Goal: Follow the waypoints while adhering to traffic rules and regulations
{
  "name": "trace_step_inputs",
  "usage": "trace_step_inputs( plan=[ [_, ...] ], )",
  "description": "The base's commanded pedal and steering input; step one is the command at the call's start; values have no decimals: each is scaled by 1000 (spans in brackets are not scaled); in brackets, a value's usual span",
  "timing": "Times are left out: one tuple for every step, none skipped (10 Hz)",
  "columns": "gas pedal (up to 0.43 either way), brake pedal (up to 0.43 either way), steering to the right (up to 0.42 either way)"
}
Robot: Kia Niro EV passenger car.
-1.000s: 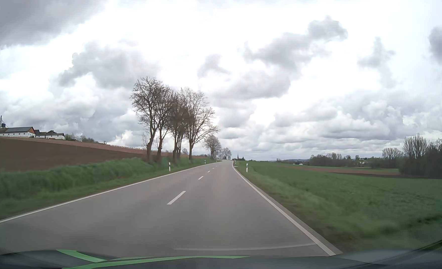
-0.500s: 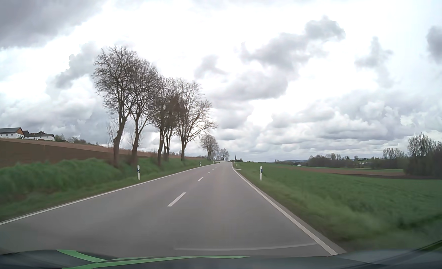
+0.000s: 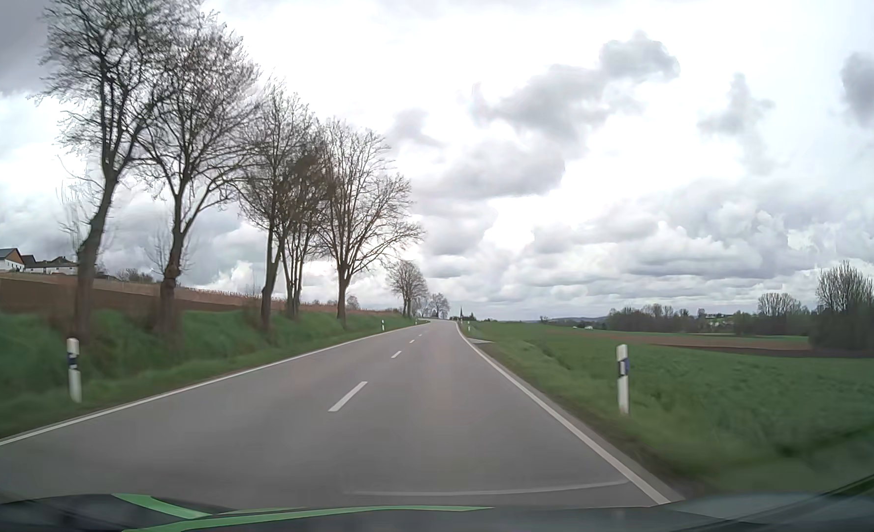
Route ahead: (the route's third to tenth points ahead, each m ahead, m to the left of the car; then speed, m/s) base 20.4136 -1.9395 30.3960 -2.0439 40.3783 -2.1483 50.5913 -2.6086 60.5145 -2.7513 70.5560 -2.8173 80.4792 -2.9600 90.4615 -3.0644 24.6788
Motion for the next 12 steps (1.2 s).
trace_step_inputs(
  plan=[
    [268, 0, 4],
    [268, 0, 4],
    [268, 0, 4],
    [268, 0, 4],
    [268, 0, 4],
    [268, 0, 4],
    [268, 0, 3],
    [268, 0, 3],
    [280, 0, 2],
    [280, 0, 1],
    [280, 0, 1],
    [280, 0, 1]
  ],
)
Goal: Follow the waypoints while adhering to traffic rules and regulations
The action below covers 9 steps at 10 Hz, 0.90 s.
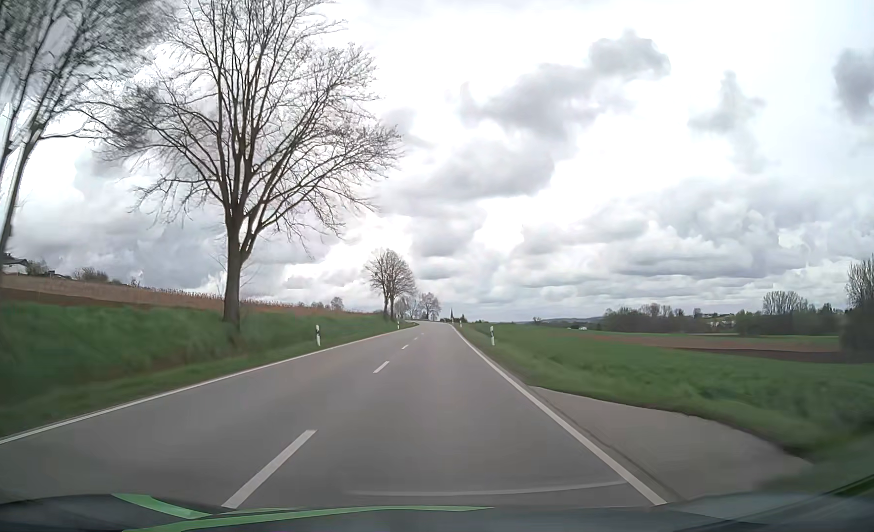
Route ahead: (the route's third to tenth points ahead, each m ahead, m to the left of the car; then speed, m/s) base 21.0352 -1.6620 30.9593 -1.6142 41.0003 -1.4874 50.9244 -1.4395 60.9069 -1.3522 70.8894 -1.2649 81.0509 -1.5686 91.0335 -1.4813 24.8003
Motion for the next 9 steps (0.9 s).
trace_step_inputs(
  plan=[
    [280, 0, 1],
    [280, 0, 0],
    [280, 0, 1],
    [280, 0, 1],
    [280, 0, 1],
    [280, 0, 2],
    [280, 0, 3],
    [280, 0, 3],
    [280, 0, 3]
  ],
)
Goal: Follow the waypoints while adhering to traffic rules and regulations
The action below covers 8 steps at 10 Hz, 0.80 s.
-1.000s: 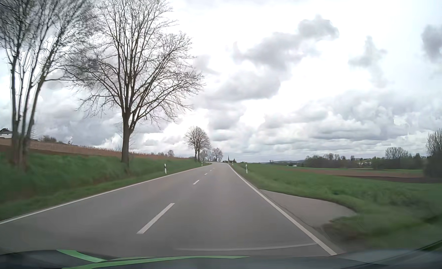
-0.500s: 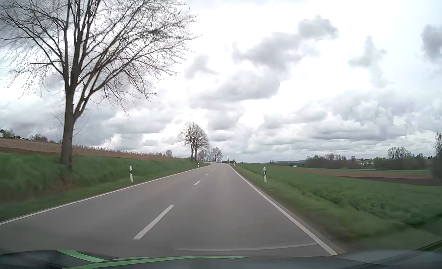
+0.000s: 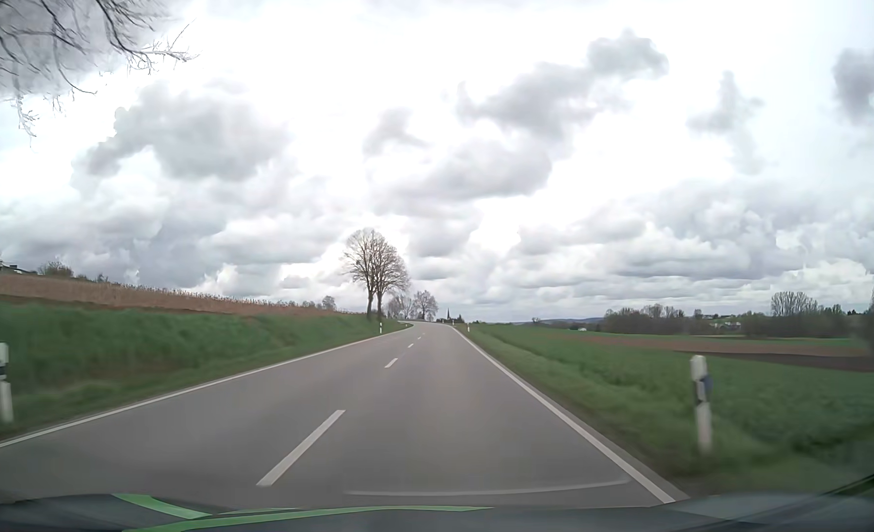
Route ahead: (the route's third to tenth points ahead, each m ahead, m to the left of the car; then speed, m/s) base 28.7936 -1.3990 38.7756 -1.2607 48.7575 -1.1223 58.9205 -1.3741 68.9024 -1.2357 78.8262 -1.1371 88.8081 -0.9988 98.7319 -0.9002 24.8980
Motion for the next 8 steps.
trace_step_inputs(
  plan=[
    [280, 0, 3],
    [280, 0, 3],
    [280, 0, 3],
    [280, 0, 3],
    [280, 0, 3],
    [280, 0, 3],
    [280, 0, 2],
    [280, 0, 2]
  ],
)
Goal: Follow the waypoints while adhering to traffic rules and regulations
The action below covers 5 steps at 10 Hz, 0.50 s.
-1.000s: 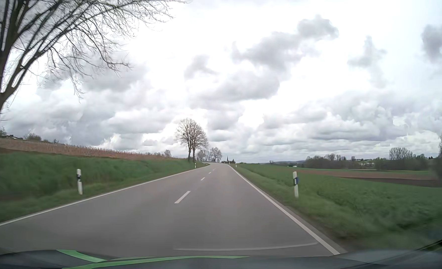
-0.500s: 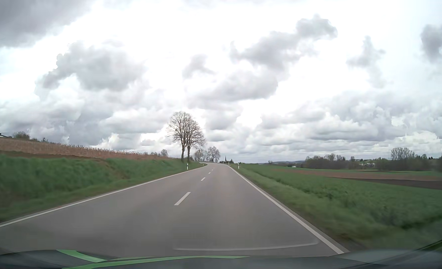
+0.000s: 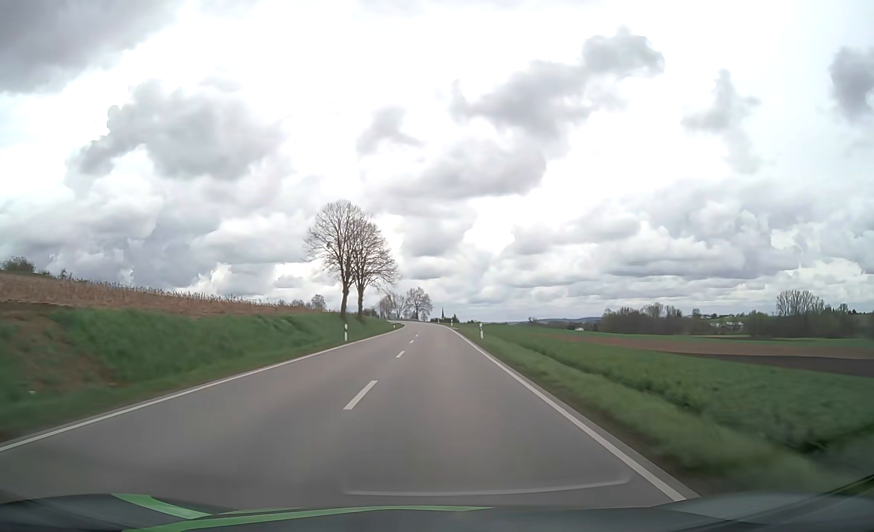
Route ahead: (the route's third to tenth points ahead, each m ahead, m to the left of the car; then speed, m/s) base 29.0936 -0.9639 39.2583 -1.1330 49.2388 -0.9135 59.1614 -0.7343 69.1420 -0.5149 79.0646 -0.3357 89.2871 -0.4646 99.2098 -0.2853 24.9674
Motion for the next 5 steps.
trace_step_inputs(
  plan=[
    [280, 0, 2],
    [280, 0, 2],
    [280, 0, 2],
    [280, 0, 2],
    [280, 0, 2]
  ],
)
